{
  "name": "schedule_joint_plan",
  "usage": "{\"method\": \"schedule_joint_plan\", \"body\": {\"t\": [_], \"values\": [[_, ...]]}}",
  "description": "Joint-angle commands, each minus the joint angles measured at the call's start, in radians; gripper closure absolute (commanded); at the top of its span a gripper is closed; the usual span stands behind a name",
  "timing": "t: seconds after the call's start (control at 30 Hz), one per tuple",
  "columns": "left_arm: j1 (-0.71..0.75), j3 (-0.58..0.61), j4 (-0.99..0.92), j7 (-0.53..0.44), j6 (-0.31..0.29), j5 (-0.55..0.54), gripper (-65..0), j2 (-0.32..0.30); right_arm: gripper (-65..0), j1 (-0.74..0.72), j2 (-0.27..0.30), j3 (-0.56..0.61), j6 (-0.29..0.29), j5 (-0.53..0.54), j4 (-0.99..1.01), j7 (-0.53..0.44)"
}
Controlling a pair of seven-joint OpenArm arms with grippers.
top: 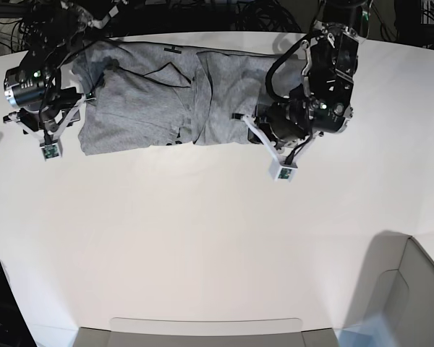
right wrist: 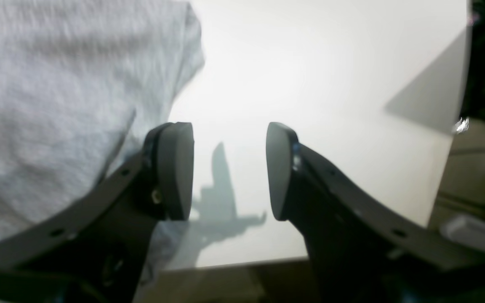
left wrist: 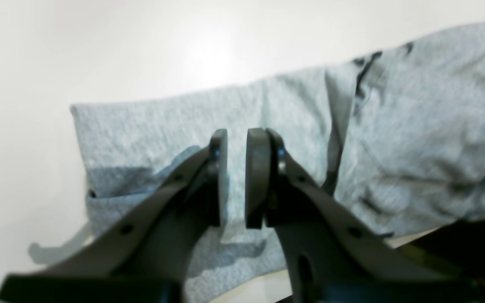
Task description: Fold the T-shirt properly
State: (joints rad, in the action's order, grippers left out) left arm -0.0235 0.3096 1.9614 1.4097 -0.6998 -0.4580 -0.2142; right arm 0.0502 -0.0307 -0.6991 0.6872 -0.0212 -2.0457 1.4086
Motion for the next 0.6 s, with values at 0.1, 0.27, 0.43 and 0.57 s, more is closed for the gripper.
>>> {"method": "schedule_joint_plan", "body": {"t": [0.1, 0.27, 0.43, 0.57], "values": [[0.024, -0.003, 0.017, -0.013, 0.002, -0.006, -7.5, -0.004, -28.0, -0.045, 0.025, -0.073, 0.011, 0.030, -0.005, -0.012], [0.043, -0.003, 0.017, -0.013, 0.002, -0.006, -7.5, -0.004, -28.0, 0.067, 0.056, -0.090, 0.011, 0.367, -0.003, -0.012], [0.049, -0.003, 0.016, -0.013, 0.002, -0.006, -7.5, -0.004, -28.0, 0.145, 0.078, -0.104, 0.011, 0.709, 0.076, -0.012], [0.049, -0.003, 0.016, -0.013, 0.002, -0.006, -7.5, -0.004, -28.0, 0.145, 0.068, -0.221, 0.011, 0.669, 0.115, -0.012]]}}
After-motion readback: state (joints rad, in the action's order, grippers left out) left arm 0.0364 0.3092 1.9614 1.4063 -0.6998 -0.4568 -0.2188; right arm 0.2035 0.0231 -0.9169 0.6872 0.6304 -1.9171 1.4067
